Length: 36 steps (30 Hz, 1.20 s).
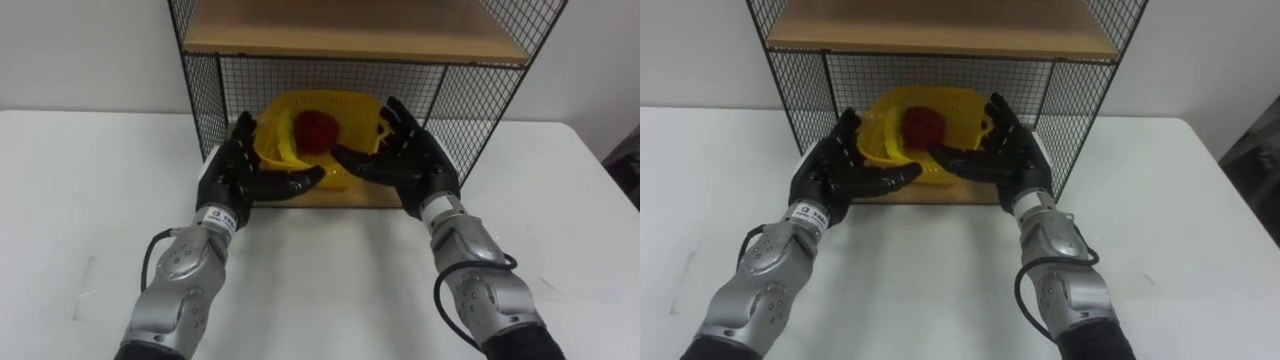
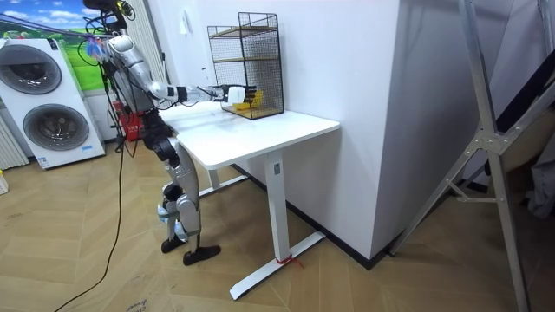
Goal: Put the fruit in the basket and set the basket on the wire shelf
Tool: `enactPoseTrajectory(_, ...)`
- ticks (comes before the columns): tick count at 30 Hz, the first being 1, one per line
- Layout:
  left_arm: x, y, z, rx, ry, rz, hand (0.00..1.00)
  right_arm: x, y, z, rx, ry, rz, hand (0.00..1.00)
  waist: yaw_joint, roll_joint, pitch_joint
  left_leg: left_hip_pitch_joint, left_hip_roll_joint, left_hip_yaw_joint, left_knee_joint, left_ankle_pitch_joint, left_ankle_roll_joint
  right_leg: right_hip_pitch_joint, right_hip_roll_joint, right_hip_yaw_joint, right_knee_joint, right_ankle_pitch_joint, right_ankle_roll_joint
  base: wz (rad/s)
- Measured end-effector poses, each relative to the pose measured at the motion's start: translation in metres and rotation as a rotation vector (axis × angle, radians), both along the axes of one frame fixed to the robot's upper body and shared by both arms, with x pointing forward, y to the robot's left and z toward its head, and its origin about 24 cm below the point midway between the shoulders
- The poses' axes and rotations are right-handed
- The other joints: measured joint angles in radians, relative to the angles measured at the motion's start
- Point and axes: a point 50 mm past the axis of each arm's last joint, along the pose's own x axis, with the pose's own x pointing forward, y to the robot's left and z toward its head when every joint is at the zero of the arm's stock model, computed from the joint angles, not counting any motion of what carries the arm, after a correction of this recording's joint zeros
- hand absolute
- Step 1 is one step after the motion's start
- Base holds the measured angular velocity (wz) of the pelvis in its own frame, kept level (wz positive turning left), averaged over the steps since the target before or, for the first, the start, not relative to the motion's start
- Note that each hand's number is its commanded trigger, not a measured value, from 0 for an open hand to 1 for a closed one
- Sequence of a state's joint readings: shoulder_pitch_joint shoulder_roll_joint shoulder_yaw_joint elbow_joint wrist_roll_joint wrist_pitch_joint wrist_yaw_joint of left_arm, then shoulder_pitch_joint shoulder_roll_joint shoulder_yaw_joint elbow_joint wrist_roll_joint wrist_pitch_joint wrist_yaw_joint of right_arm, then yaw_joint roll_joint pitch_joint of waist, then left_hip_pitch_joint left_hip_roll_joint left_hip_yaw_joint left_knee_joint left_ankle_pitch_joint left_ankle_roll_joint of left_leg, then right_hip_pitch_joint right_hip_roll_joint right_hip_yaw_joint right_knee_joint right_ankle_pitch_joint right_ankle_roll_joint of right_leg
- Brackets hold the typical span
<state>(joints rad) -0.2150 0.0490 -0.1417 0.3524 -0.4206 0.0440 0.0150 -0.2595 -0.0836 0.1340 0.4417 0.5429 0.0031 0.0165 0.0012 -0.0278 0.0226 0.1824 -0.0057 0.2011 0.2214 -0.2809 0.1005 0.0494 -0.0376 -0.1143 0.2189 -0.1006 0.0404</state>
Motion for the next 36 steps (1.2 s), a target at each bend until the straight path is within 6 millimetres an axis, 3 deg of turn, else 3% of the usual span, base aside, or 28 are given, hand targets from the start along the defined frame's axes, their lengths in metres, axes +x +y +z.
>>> enactPoseTrajectory(4,0.001,0.0,-0.001,0.003,0.01,0.003,0.0,0.004,-0.004,-0.006,-0.007,0.046,-0.02,0.0,-0.005,0.003,-0.0037,0.001,0.0,-0.003,-0.018,0.0,0.0,-0.001,0.005,-0.013,-0.001,0.005,-0.002,0.0)
enactPoseTrajectory(7,-0.001,0.001,-0.016,0.021,0.092,0.008,0.0,0.004,-0.005,-0.008,-0.014,0.058,-0.018,0.0,-0.009,0.006,-0.0084,0.001,0.001,-0.007,-0.016,0.0,-0.001,0.0,0.005,-0.017,-0.002,0.005,-0.003,0.03)
enactPoseTrajectory(10,0.001,0.002,-0.015,0.027,0.101,0.003,0.0,0.003,-0.006,-0.013,-0.021,0.088,-0.019,0.0,-0.009,0.012,-0.0152,0.002,0.001,-0.009,-0.013,0.002,-0.002,0.0,0.006,-0.017,-0.002,0.005,-0.003,0.01)
enactPoseTrajectory(16,0.002,0.003,-0.012,0.043,0.094,0.002,0.0,0.003,-0.003,-0.013,-0.106,0.09,0.028,0.0,-0.009,0.01,-0.0198,-0.01,0.001,-0.003,-0.004,0.004,-0.003,-0.016,0.005,-0.011,0.002,0.005,-0.003,-0.01)
enactPoseTrajectory(36,0.005,0.007,-0.003,0.121,0.054,-0.003,0.0,0.005,-0.001,-0.004,-0.233,0.027,0.106,0.0,-0.007,0.007,-0.0206,-0.021,0.004,0.009,0.001,0.004,-0.003,-0.029,0.001,-0.011,0.003,0.006,-0.005,-0.01)
